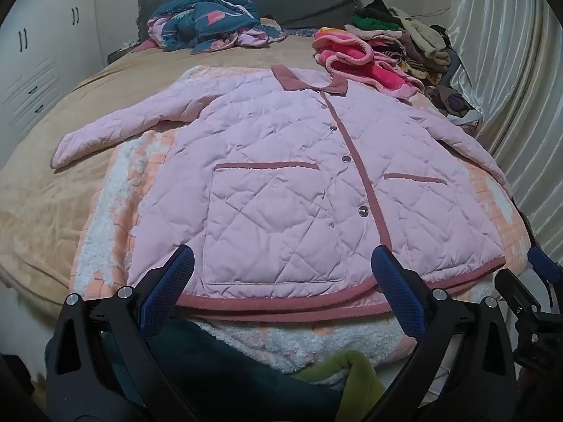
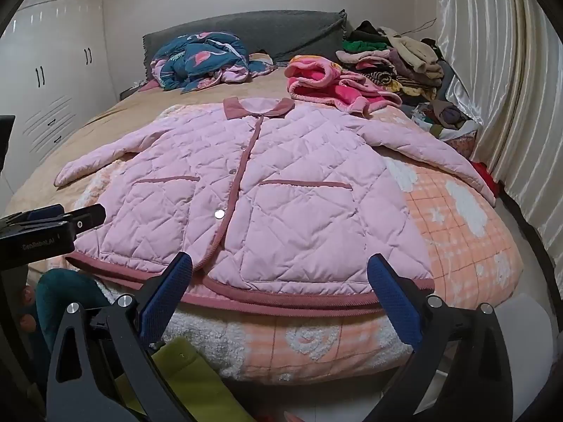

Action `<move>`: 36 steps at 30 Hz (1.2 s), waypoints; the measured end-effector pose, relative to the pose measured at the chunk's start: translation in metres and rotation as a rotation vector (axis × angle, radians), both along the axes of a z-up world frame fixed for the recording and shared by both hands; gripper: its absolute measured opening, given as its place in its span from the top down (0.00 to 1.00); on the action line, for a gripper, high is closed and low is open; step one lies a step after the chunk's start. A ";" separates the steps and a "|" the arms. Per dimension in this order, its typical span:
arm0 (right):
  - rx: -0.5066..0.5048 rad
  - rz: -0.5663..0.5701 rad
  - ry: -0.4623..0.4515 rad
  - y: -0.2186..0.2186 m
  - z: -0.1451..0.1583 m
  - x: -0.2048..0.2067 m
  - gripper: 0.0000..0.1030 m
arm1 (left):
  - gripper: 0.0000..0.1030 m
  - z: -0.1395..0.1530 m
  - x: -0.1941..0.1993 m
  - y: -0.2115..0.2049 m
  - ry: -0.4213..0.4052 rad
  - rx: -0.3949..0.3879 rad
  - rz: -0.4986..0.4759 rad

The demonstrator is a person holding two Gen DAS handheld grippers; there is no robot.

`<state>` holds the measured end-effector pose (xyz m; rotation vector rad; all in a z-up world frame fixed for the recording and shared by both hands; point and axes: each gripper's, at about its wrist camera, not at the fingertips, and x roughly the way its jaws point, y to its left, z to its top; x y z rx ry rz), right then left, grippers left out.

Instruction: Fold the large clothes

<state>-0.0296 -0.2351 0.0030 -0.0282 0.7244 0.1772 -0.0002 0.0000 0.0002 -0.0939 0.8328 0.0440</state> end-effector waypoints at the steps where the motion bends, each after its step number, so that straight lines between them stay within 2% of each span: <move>1: 0.001 -0.001 0.002 0.001 0.000 -0.001 0.04 | 0.08 0.000 0.000 0.000 -0.003 0.003 -0.001; 36: 0.009 -0.006 -0.024 0.003 0.007 -0.005 0.04 | 0.08 0.001 -0.002 -0.004 0.004 0.005 -0.006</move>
